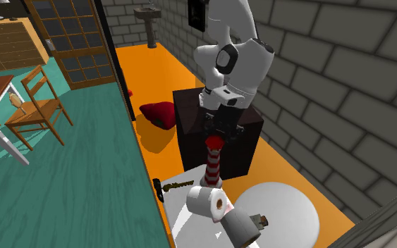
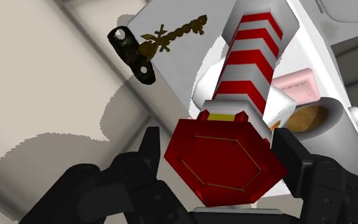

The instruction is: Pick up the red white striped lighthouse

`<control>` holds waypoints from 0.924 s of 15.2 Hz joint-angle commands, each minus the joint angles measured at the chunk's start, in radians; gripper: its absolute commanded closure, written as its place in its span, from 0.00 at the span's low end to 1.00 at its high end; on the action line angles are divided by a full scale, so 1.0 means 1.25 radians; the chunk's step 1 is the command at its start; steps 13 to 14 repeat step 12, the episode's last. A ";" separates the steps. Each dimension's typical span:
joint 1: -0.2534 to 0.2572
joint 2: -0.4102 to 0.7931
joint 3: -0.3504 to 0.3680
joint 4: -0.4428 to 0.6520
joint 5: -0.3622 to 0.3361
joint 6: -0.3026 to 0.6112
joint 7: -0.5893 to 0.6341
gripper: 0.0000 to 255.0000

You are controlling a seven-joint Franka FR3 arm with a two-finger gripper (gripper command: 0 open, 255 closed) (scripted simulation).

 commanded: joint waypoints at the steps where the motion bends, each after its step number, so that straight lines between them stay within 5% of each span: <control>1: 0.000 -0.012 0.001 0.006 0.008 -0.016 -0.010 1.00; 14: 0.004 -0.056 0.006 0.052 0.044 -0.099 -0.058 1.00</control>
